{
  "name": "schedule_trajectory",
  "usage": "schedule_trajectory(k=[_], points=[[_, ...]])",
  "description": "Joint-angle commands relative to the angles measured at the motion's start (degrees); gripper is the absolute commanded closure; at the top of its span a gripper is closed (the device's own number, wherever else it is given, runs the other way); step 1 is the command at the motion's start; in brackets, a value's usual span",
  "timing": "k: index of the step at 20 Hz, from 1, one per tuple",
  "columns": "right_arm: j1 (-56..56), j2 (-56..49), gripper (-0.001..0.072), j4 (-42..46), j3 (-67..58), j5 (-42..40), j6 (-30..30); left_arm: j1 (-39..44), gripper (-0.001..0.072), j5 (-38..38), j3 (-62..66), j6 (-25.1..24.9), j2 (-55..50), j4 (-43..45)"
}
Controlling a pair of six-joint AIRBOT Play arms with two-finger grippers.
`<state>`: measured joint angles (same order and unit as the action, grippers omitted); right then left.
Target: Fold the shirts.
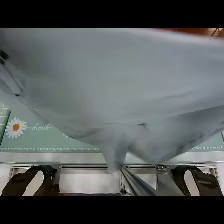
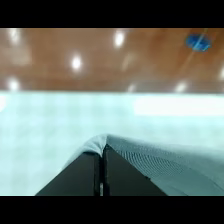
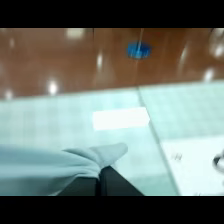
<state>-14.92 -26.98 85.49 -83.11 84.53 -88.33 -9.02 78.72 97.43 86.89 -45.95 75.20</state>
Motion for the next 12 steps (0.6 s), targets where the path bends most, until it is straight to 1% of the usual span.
schedule_trajectory(k=[1, 2, 3, 4, 6, 9, 12], points=[[0.04, 1.95, 0.0687, -9.22, 16.87, 2.16, 0.04, 8.09, 0.0689, 2.51, -9.33, 2.47, -0.59, 15.26], [0.04, 1.4, 0.0687, -12.17, 21.99, -0.35, 1.16, 7.98, 0.0689, 1.95, -13.57, 2.99, -1.49, 15.26], [0.04, 0.2, 0.0687, -14.64, 27.02, -3.48, 2.38, 7.82, 0.069, 0.33, -18.51, 3.02, -2.78, 15.26], [0.04, -1.81, 0.0687, -16.13, 31.17, -6.54, 3.54, 7.61, 0.0689, -1.86, -22.99, 4.13, -4.2, 15.23], [0.04, -7.82, 0.0687, -16.57, 35.95, -12.92, 5.29, 7.5, 0.069, -7.39, -30.4, 6.6, -8.57, 15.21], [0.04, -20.76, 0.0687, -16.57, 35.36, -22.29, 7.63, 7.5, 0.0689, -14.08, -32.35, 10.4, -18.18, 14.01], [0.04, -35.85, 0.0687, -16.68, 28.74, -26.08, 7.28, 7.48, 0.0689, -20.33, -28.33, 13.79, -27.36, 8.09]])
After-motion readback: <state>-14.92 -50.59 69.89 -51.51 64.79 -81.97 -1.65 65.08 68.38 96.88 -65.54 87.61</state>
